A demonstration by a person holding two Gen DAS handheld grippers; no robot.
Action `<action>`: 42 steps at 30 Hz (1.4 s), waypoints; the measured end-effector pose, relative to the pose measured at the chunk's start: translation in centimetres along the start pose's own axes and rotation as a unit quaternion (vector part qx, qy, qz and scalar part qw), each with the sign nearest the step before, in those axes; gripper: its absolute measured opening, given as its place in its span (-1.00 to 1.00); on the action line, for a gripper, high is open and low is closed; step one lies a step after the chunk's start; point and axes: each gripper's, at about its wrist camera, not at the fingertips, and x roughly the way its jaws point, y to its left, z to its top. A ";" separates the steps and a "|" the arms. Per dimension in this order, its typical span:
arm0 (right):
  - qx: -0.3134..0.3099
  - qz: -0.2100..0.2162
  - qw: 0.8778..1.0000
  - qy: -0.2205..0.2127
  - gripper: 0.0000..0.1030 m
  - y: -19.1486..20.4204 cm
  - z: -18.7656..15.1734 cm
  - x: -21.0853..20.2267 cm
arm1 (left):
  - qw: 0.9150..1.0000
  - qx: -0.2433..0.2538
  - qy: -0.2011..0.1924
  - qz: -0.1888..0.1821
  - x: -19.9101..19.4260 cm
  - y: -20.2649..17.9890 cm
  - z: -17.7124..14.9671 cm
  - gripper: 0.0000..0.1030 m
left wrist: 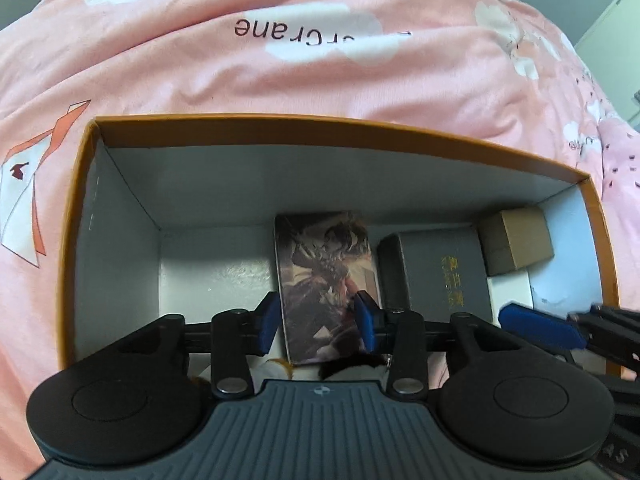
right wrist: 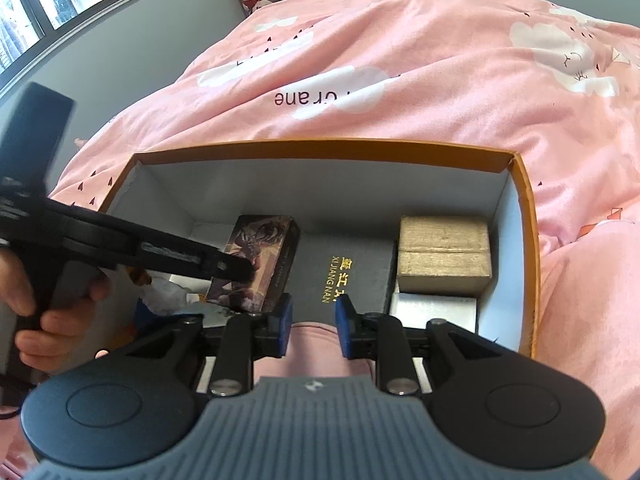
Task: Organize objects
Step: 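Lift both tools out of the shoebox toward the toys beside it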
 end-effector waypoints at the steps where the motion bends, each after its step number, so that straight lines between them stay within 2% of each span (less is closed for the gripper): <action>1: -0.001 0.000 1.000 -0.001 -0.49 0.0 0.0 -0.1 | 1.000 -0.003 -0.002 -0.002 0.0 -0.1 0.0 -0.11; 3: 0.001 -0.004 1.000 -0.001 -0.49 -0.1 -0.2 -0.1 | 1.000 -0.011 -0.006 -0.014 0.0 -0.1 -0.1 -0.32; 5: 0.006 -0.007 1.000 0.001 -0.49 -0.2 -0.3 0.0 | 0.999 -0.013 -0.007 -0.029 0.1 -0.5 -0.1 -0.32; 7: 0.010 -0.009 1.000 0.004 -0.49 -0.2 -0.4 0.2 | 1.000 -0.005 -0.008 -0.019 0.3 -0.9 -0.1 -0.32; 11: 0.001 -0.015 1.000 0.003 -0.49 0.3 -0.5 -0.1 | 0.999 -0.013 -0.009 -0.028 0.3 -0.5 -0.1 -0.32; 14: -0.005 -0.023 1.000 -0.003 -0.47 0.7 -0.6 -0.6 | 0.999 -0.006 -0.041 -0.025 -1.2 -0.8 -0.6 -0.32; 16: -0.006 -0.025 1.000 -0.008 -0.37 0.8 -0.8 -1.1 | 0.997 0.016 -0.073 -0.012 -2.8 -1.7 -1.1 -0.32; 20: -0.009 -0.030 0.999 -0.022 -0.28 1.3 -1.4 -2.6 | 0.990 0.057 -0.131 -0.007 -6.2 -3.4 -2.7 -0.29; 26: -0.020 -0.032 0.998 -0.057 -0.16 2.7 -3.1 -5.9 | 0.974 0.109 -0.200 0.002 -10.3 -5.9 -6.2 -0.29; 28: -0.021 -0.030 0.996 -0.077 0.00 3.2 -3.9 -7.2 | 0.969 0.123 -0.216 -0.006 -11.3 -6.4 -7.5 -0.29; 32: -0.030 -0.037 0.992 -0.118 0.20 4.1 -5.7 -9.8 | 0.962 0.147 -0.230 -0.027 -12.8 -7.3 -9.9 -0.05; 36: -0.053 -0.065 0.987 -0.139 0.57 5.4 -7.7 -11.7 | 0.954 0.172 -0.243 -0.036 -13.8 -8.1 -12.4 0.02; 39: -0.056 -0.085 0.984 -0.149 0.66 5.9 -9.2 -12.8 | 0.950 0.187 -0.245 -0.049 -14.4 -8.2 -14.0 0.02; 42: -0.044 -0.095 0.983 -0.148 0.67 5.8 -10.6 -13.5 | 0.947 0.198 -0.243 -0.071 -14.6 -8.4 -15.3 0.02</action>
